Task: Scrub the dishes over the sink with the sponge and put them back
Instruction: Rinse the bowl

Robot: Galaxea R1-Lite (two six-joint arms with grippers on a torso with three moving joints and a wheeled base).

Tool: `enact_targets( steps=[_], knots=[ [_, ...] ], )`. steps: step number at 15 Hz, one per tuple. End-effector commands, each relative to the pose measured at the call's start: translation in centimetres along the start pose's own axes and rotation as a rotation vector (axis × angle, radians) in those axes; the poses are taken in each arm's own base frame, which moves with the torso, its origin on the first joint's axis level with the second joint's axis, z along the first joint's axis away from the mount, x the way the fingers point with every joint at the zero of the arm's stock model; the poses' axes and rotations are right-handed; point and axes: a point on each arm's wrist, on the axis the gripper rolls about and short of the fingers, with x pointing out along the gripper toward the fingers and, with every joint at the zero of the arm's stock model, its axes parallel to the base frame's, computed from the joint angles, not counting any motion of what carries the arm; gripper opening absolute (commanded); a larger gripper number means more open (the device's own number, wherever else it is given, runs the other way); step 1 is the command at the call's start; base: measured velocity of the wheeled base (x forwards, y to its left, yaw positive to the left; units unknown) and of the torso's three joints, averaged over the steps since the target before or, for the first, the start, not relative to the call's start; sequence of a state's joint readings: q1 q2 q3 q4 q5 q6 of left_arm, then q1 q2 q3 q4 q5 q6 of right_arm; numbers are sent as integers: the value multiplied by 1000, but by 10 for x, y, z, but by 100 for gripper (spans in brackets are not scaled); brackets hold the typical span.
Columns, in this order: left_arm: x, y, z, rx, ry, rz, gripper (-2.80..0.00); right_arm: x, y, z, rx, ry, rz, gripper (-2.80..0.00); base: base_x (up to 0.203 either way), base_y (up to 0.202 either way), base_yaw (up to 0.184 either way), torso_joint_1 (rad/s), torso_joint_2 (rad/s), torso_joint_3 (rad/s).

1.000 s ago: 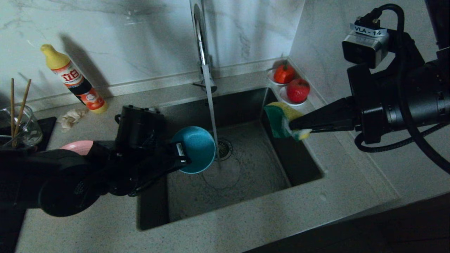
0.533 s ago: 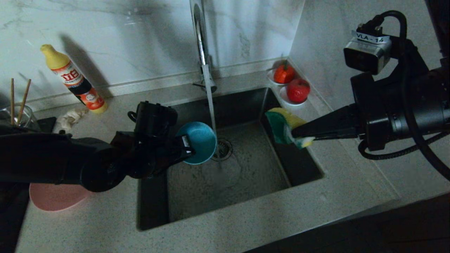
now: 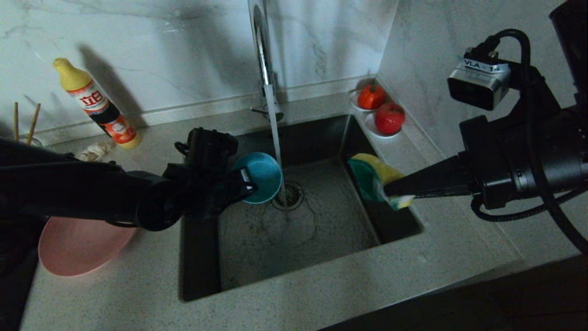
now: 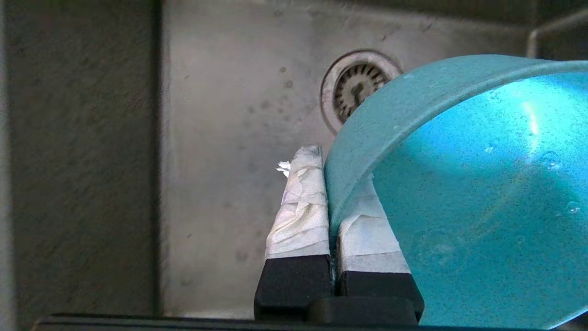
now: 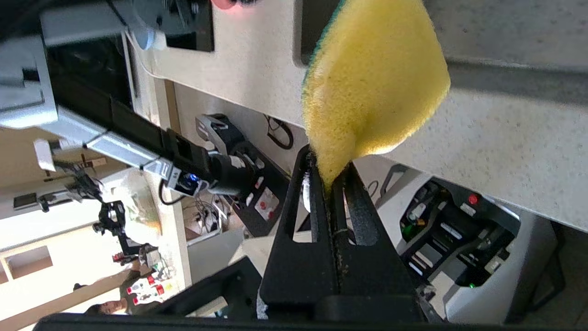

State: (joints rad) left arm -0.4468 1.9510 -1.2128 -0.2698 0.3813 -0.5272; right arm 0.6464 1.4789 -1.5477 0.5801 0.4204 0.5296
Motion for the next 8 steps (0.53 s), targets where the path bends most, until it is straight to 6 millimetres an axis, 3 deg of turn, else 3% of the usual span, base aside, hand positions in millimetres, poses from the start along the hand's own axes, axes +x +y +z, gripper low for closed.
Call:
enact_targets(
  steps=[1,8],
  knots=[
    [12,-5,-1,-5,-4,0,-280,-4,-1,-5,-1,7,0,-280,0,0,0,0,0,0],
    [31,-17,3,-18,-24,-11,-280,-8,-1,-10,-20,8,3,-280,0,0,0,0,0,0]
  ],
)
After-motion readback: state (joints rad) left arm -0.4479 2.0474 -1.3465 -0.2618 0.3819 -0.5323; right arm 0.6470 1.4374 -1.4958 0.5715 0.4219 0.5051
